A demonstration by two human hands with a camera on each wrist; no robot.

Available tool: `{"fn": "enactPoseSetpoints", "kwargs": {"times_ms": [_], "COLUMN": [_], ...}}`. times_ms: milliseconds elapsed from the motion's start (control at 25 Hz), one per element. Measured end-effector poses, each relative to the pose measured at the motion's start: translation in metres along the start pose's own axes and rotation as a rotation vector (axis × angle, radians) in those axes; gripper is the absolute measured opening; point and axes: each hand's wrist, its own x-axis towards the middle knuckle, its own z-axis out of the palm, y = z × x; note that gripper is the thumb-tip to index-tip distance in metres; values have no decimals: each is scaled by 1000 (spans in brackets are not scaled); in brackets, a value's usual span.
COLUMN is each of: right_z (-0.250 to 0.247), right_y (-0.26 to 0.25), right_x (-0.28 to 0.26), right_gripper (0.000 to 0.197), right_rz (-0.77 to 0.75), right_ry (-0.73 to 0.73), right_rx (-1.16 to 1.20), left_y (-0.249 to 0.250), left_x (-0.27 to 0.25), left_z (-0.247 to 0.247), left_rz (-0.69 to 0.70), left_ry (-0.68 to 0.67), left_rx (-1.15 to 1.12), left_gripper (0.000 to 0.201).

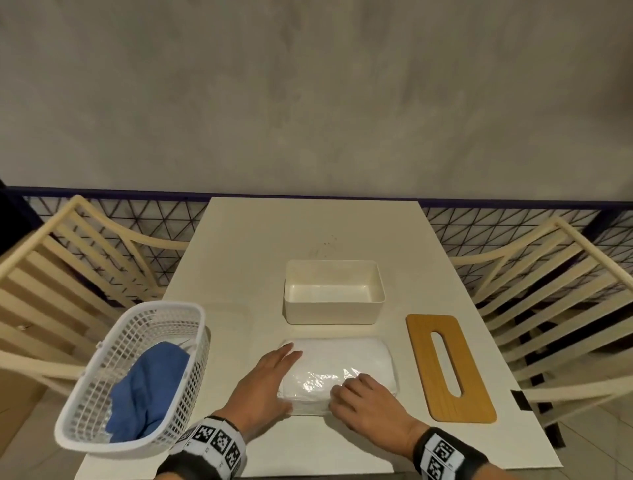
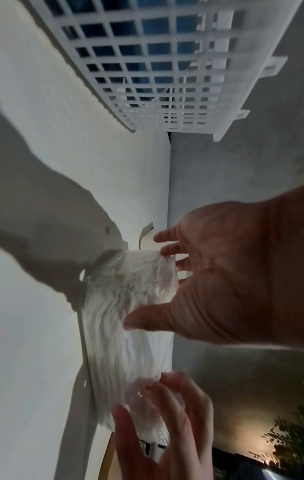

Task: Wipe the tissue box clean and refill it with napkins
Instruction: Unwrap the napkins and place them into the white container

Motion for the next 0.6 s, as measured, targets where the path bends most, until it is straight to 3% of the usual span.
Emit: {"fn": "enactPoseSetpoints", "kwargs": {"times_ms": [400,600], "right_z": [0,-5], "right_y": [10,14], "right_x": [16,19], "right_gripper": [15,16], "right_rz": [-39,-73], "right_ry": [118,40], "right_rx": [8,-46], "left_y": [-10,-13], "left_x": [5,6], "left_z": [3,4], "left_rz": [14,2], "left_ry": [-21,-59], "left_rx": [-19,-25], "left_gripper": [93,95]}}
